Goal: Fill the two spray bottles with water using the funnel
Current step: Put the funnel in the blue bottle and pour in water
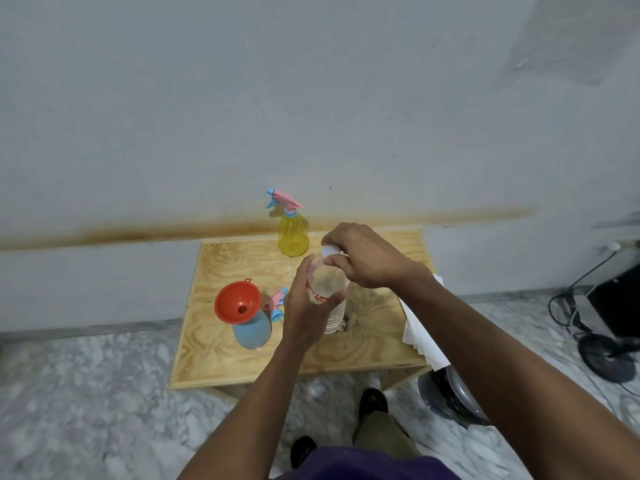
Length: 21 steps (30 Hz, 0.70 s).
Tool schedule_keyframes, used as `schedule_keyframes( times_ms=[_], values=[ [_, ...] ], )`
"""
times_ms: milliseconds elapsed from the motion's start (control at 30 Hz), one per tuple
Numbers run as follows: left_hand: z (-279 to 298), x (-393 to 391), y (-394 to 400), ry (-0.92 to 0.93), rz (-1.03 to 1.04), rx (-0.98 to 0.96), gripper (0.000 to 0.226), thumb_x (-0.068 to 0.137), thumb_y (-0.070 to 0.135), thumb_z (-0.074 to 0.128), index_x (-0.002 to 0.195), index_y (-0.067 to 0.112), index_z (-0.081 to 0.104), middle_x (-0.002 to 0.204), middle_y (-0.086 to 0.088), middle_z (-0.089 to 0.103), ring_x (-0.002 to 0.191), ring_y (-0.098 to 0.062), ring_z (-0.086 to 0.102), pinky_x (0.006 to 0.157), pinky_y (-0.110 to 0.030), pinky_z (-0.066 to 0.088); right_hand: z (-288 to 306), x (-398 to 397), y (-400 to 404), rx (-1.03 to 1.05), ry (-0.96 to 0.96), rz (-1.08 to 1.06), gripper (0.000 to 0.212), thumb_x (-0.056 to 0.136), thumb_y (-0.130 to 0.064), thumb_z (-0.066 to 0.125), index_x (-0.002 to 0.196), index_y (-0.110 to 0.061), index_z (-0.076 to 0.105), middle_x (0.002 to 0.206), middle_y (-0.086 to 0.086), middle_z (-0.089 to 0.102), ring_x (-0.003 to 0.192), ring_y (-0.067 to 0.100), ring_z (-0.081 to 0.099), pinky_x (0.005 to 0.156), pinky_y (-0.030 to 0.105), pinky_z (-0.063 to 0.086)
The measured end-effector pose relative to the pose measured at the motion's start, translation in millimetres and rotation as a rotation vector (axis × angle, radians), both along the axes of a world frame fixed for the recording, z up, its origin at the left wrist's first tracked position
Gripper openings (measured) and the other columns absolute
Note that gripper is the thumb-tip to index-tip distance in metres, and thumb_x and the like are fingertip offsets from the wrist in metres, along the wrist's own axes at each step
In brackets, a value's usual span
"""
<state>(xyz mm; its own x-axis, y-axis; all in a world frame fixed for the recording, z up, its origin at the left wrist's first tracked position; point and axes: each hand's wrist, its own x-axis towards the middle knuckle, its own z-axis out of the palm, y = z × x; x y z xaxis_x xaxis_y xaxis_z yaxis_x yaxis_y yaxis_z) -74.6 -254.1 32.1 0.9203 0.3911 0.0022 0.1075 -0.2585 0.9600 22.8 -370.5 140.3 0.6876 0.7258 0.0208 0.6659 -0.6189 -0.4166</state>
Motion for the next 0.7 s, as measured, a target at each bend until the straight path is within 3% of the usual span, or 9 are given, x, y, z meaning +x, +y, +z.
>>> schedule_keyframes(
  times_ms=[100, 167, 267, 367, 467, 533, 633, 700],
  values=[
    [-1.0, -1.2, -1.4, 0.005, 0.008, -0.043, 0.079, 0.073, 0.042, 0.086, 0.134, 0.059, 0.038, 0.135, 0.013, 0.059, 0.126, -0.008, 0.056, 0.104, -0.044, 0.049, 7.7, 1.3, 0.9, -0.028, 0.016, 0.031, 0.041, 0.093, -0.03, 0.066, 0.128, -0.008, 0.062, 0.12, 0.012, 0.064, 0.109, 0.029, 0.058, 0.09, 0.033, 0.04],
    [-0.9, -2.1, -2.5, 0.001, 0.0, -0.062, 0.081, 0.075, 0.039, 0.086, 0.14, 0.047, 0.04, 0.135, 0.011, 0.06, 0.127, -0.011, 0.056, 0.105, -0.048, 0.048, 6.4, -2.5, 2.7, 0.001, 0.013, -0.036, 0.053, 0.086, -0.045, 0.073, 0.125, -0.01, 0.063, 0.112, 0.01, 0.063, 0.101, 0.026, 0.058, 0.084, 0.033, 0.043],
    [2.2, -3.4, -5.4, 0.003, 0.0, -0.054, 0.078, 0.073, 0.039, 0.086, 0.139, 0.041, 0.043, 0.132, 0.009, 0.062, 0.123, -0.014, 0.058, 0.102, -0.046, 0.049, -0.2, -7.7, 4.6, 0.034, -0.016, -0.106, 0.046, 0.084, -0.047, 0.073, 0.109, -0.009, 0.068, 0.098, 0.009, 0.06, 0.09, 0.026, 0.056, 0.073, 0.034, 0.04],
    [4.3, -5.3, -6.6, 0.012, 0.016, -0.027, 0.081, 0.076, 0.033, 0.086, 0.138, 0.05, 0.037, 0.135, 0.009, 0.06, 0.123, -0.012, 0.056, 0.099, -0.03, 0.046, 2.4, -5.9, 4.5, 0.058, 0.013, -0.042, 0.036, 0.085, -0.033, 0.075, 0.112, -0.009, 0.071, 0.101, 0.01, 0.064, 0.094, 0.028, 0.059, 0.074, 0.033, 0.04],
    [5.0, -7.2, -6.1, 0.011, 0.019, -0.028, 0.082, 0.077, 0.032, 0.085, 0.127, 0.067, 0.031, 0.135, 0.015, 0.057, 0.123, -0.002, 0.055, 0.1, -0.031, 0.047, 9.7, -2.5, 2.2, 0.061, 0.052, 0.011, 0.039, 0.083, -0.02, 0.079, 0.121, -0.013, 0.071, 0.116, 0.005, 0.069, 0.102, 0.022, 0.061, 0.079, 0.024, 0.039],
    [8.3, -8.4, -5.6, 0.028, 0.015, -0.05, 0.08, 0.075, 0.038, 0.084, 0.126, 0.071, 0.032, 0.136, 0.018, 0.056, 0.124, 0.0, 0.054, 0.103, -0.036, 0.048, 11.6, -3.2, 1.6, 0.098, 0.092, -0.024, 0.045, 0.079, -0.026, 0.083, 0.121, -0.014, 0.07, 0.112, 0.001, 0.069, 0.095, 0.017, 0.06, 0.08, 0.025, 0.044],
    [7.9, -7.9, -4.8, 0.035, -0.002, -0.075, 0.085, 0.069, 0.049, 0.083, 0.141, 0.046, 0.039, 0.138, 0.012, 0.058, 0.128, -0.011, 0.055, 0.104, -0.047, 0.049, 4.1, -8.6, 2.6, 0.193, 0.079, -0.144, 0.044, 0.077, -0.037, 0.084, 0.109, -0.01, 0.072, 0.088, 0.0, 0.062, 0.079, 0.015, 0.054, 0.071, 0.026, 0.038],
    [7.8, -7.3, -4.7, 0.038, -0.004, -0.067, 0.092, 0.07, 0.045, 0.084, 0.148, 0.035, 0.036, 0.14, 0.01, 0.057, 0.129, -0.013, 0.054, 0.106, -0.044, 0.047, -2.3, -12.6, 1.1, 0.251, 0.103, -0.185, 0.036, 0.082, -0.03, 0.08, 0.112, -0.011, 0.072, 0.095, 0.004, 0.066, 0.082, 0.016, 0.057, 0.074, 0.026, 0.041]
  ],
)
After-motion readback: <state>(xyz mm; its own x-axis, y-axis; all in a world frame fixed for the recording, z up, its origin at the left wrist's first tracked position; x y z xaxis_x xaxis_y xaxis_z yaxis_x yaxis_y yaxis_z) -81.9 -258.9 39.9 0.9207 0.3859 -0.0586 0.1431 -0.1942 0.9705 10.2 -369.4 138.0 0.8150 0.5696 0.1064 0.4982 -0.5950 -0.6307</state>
